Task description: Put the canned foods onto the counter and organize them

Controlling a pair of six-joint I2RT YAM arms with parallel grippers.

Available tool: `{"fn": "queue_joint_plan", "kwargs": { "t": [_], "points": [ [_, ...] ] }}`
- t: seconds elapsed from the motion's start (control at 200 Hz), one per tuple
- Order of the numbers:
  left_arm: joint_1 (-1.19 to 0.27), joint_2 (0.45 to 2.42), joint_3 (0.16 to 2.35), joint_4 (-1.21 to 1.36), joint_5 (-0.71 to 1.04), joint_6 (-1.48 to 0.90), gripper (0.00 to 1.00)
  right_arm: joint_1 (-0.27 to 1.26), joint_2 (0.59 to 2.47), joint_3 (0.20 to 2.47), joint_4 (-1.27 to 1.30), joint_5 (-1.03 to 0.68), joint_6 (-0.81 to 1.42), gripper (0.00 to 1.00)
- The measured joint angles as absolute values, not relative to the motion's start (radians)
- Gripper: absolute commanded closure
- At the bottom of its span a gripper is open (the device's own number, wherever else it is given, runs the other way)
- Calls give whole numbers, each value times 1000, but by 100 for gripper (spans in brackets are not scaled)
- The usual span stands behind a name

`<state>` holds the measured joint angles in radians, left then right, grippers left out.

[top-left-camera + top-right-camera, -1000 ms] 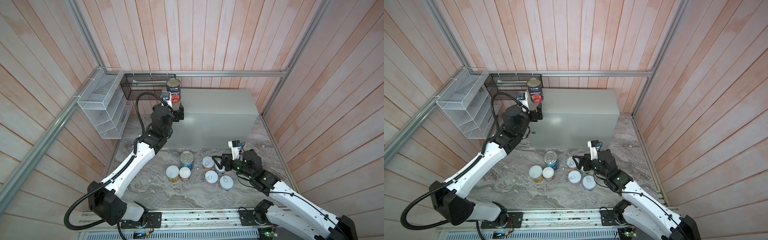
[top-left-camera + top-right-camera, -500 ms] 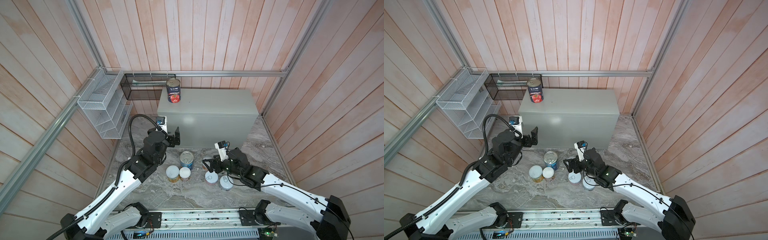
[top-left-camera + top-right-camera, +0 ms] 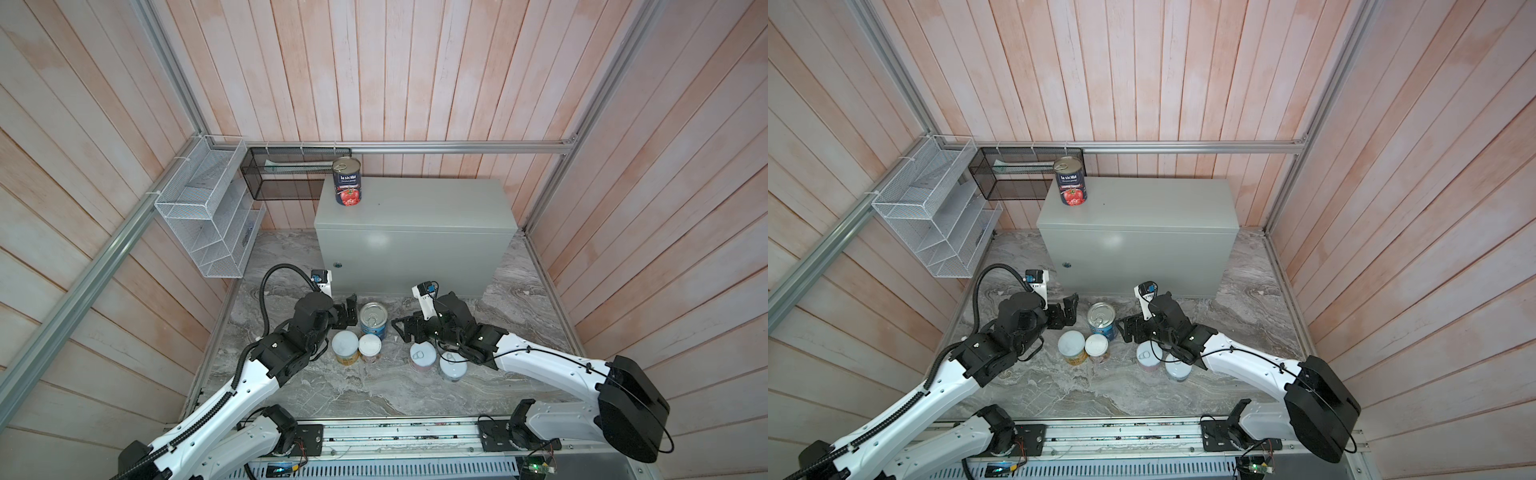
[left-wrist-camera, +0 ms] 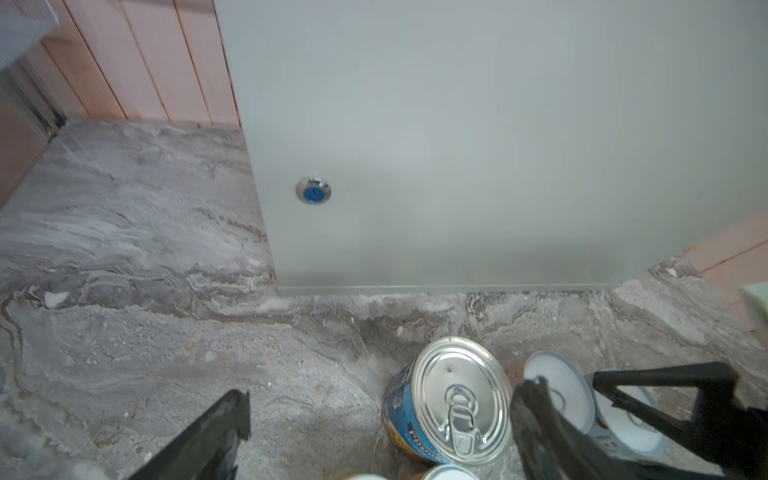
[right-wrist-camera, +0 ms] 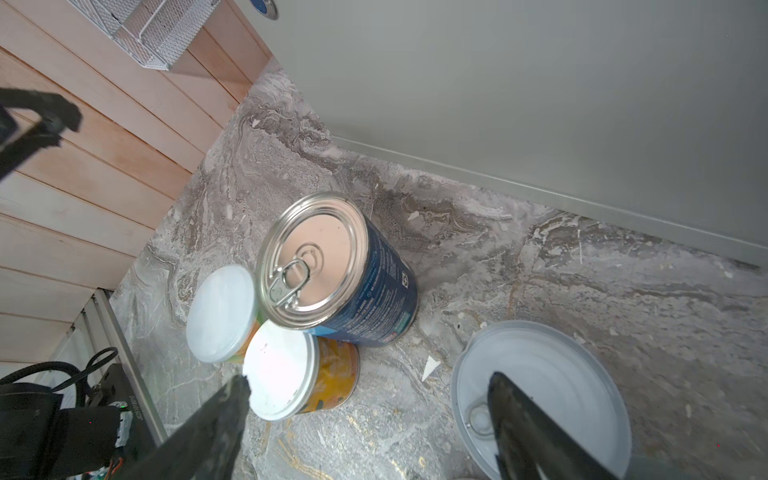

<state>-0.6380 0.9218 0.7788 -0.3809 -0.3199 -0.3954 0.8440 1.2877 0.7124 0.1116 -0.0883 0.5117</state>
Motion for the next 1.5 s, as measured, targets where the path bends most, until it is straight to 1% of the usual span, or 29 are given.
{"fn": "queue_joint_plan", "kwargs": {
  "t": [0.235, 0.45, 0.815, 0.945, 1.12, 1.305, 1.455, 1.5],
  "points": [
    [-638, 933, 714, -326, -253, -420, 0, 844, 1309, 711, 136, -94, 551, 11],
    [-638, 1044, 699, -246, -161, -431, 0, 844, 1300, 698, 143, -85, 564, 11],
    [-648, 1197, 717, -189, -61, -438, 0, 843, 1174, 613, 131, -35, 585, 10],
    [-675, 1272, 779, -218, -53, -424, 0, 836, 1137, 587, 131, -23, 587, 10],
    [-717, 1366, 878, -267, -69, -390, 0, 820, 1134, 575, 128, -20, 588, 10],
    [-752, 1426, 922, -315, -135, -373, 1, 817, 1134, 570, 126, -20, 588, 10],
    [-772, 1449, 940, -348, -174, -363, 3, 814, 1125, 557, 126, -20, 588, 10],
    [-775, 1453, 943, -353, -184, -362, 5, 812, 1121, 554, 126, -20, 588, 10]
  ]
}}
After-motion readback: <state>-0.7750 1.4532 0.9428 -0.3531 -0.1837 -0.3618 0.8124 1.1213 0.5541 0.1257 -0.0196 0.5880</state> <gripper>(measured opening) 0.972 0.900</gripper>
